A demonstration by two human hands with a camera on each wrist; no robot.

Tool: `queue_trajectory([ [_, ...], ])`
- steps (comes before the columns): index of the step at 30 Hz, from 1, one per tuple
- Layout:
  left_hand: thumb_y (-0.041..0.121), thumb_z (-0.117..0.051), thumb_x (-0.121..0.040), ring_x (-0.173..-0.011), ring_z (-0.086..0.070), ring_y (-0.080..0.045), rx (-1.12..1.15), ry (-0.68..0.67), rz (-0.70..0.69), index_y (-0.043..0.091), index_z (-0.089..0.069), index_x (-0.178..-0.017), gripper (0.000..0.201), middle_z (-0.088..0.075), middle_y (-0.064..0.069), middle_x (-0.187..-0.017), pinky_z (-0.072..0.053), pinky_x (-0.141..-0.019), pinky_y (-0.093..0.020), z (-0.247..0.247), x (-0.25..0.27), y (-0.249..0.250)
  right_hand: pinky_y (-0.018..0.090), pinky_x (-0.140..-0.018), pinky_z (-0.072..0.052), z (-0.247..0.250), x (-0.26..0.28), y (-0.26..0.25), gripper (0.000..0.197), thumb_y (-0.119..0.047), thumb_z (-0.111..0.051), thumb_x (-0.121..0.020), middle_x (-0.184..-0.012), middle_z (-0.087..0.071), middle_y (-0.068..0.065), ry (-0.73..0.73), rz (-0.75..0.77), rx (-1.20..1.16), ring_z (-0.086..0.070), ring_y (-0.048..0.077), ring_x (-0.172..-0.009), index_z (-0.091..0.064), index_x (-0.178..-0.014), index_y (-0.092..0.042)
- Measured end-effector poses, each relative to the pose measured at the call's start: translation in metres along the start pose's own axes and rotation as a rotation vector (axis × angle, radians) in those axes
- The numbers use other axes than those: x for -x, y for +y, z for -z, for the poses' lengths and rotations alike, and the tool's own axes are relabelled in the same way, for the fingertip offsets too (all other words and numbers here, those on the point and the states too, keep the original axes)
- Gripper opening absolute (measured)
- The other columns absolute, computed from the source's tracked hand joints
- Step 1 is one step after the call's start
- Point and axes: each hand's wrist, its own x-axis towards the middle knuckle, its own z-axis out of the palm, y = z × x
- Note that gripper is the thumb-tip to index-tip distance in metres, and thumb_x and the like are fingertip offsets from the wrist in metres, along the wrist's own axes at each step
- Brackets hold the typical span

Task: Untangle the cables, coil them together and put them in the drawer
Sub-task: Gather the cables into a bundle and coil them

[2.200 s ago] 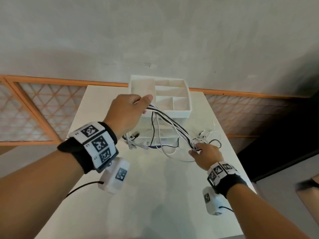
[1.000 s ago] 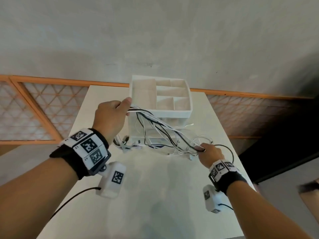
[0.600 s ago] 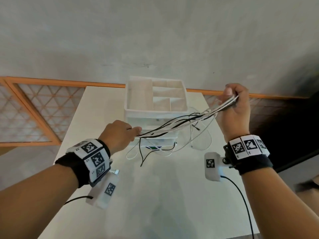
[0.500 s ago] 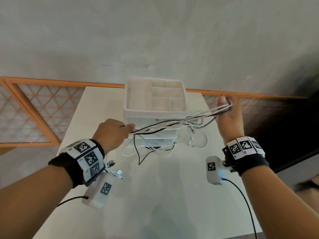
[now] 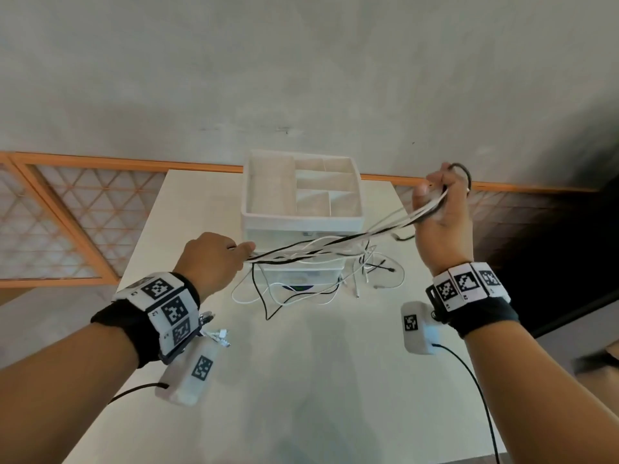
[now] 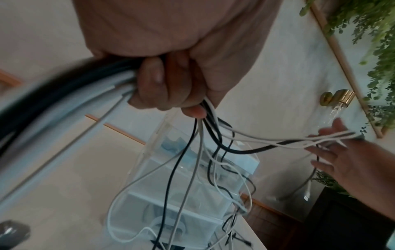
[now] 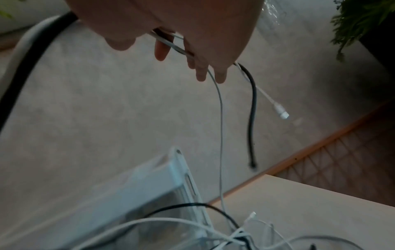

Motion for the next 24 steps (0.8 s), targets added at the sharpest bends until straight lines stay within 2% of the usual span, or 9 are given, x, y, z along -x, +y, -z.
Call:
queue_trajectory([
  [2, 0.044, -0.052, -0.097, -0.056, -0.050, -0.019, 0.032, 0.052, 0.008, 0.007, -0.064, -0.065, 0.051, -0.054, -0.004, -0.055, -0.029, -0.050, -0.029, 0.006, 0.000, -0.002, 0.024, -0.112, -0.035, 0.002, 0.011, 0.012, 0.031, -0.057, -0.053, -0.094, -0.154, -0.039, -0.009, -0.017, -0.006, 0.052, -0.039, 0.012, -0.143, -0.047, -0.117, -0.037],
  [5, 0.043, -0.052, -0.098, -0.057, -0.050, -0.020, 0.009, 0.041, -0.003, 0.000, -0.067, -0.071, 0.053, -0.055, -0.005, -0.057, -0.031, -0.051, -0.028, 0.006, -0.001, -0.003, 0.001, -0.103, -0.025, 0.002, 0.010, 0.011, 0.029, -0.046, -0.058, -0.096, -0.162, -0.026, -0.006, -0.027, 0.003, 0.031, -0.032, -0.005, -0.140, -0.050, -0.120, -0.030],
  [7, 0.043, -0.051, -0.098, -0.057, -0.051, -0.019, 0.009, 0.027, -0.021, 0.001, -0.067, -0.070, 0.053, -0.057, -0.003, -0.059, -0.030, -0.051, -0.028, 0.000, 0.000, -0.001, -0.004, -0.096, -0.028, 0.001, 0.004, 0.006, 0.039, -0.052, -0.058, -0.094, -0.154, -0.033, -0.015, -0.015, -0.014, -0.018, -0.035, -0.008, -0.135, -0.052, -0.124, -0.026],
  [9, 0.044, -0.050, -0.098, -0.058, -0.052, -0.019, 0.067, 0.062, -0.042, 0.005, -0.066, -0.067, 0.053, -0.061, -0.001, -0.061, -0.030, -0.052, -0.029, -0.003, 0.001, 0.002, 0.016, -0.105, -0.039, 0.000, 0.004, 0.012, 0.046, -0.061, -0.055, -0.091, -0.134, -0.044, -0.033, 0.015, -0.050, -0.055, -0.047, -0.006, -0.126, -0.052, -0.123, -0.028],
  [11, 0.044, -0.051, -0.098, -0.055, -0.048, -0.018, 0.159, 0.119, -0.038, 0.003, -0.067, -0.067, 0.053, -0.054, 0.004, -0.054, -0.029, -0.052, -0.029, -0.002, 0.002, 0.004, 0.043, -0.104, -0.047, 0.000, 0.010, 0.020, 0.043, -0.061, -0.056, -0.091, -0.112, -0.056, -0.028, 0.041, -0.087, -0.019, -0.057, -0.001, -0.108, -0.053, -0.118, -0.027],
  [13, 0.042, -0.052, -0.098, -0.053, -0.047, -0.017, 0.172, 0.103, -0.008, 0.003, -0.067, -0.067, 0.052, -0.050, 0.005, -0.051, -0.030, -0.051, -0.029, 0.000, -0.001, 0.003, 0.052, -0.101, -0.048, 0.002, 0.011, 0.018, 0.045, -0.068, -0.057, -0.087, -0.114, -0.059, -0.022, 0.042, -0.081, -0.005, -0.060, 0.010, -0.112, -0.053, -0.113, -0.031],
  [18, 0.043, -0.053, -0.096, -0.059, -0.053, -0.021, -0.073, -0.103, 0.051, 0.000, -0.070, -0.074, 0.051, -0.060, -0.008, -0.061, -0.035, -0.052, -0.027, -0.014, -0.006, 0.002, 0.042, -0.114, -0.039, -0.002, -0.002, -0.012, 0.030, -0.055, -0.063, -0.090, -0.147, -0.047, -0.007, 0.002, 0.096, -0.066, -0.041, 0.006, -0.141, -0.051, -0.109, -0.035],
  [22, 0.046, -0.049, -0.097, -0.074, -0.061, -0.034, 0.083, 0.124, 0.021, -0.005, -0.071, -0.079, 0.059, -0.072, -0.019, -0.082, -0.047, -0.070, -0.036, -0.014, -0.014, -0.001, 0.039, -0.095, -0.049, -0.018, 0.038, 0.005, 0.033, -0.048, -0.069, -0.087, -0.119, -0.063, 0.003, 0.028, 0.060, 0.010, -0.060, 0.022, -0.114, -0.053, -0.105, -0.025],
  [24, 0.048, -0.049, -0.097, -0.072, -0.061, -0.036, 0.207, 0.235, -0.019, 0.001, -0.069, -0.069, 0.058, -0.071, -0.016, -0.077, -0.047, -0.070, -0.038, -0.004, -0.018, -0.001, 0.034, -0.085, -0.046, -0.019, 0.068, 0.039, 0.032, -0.028, -0.076, -0.084, -0.115, -0.063, 0.010, -0.076, -0.049, 0.232, -0.062, 0.031, -0.104, -0.057, -0.108, -0.018],
])
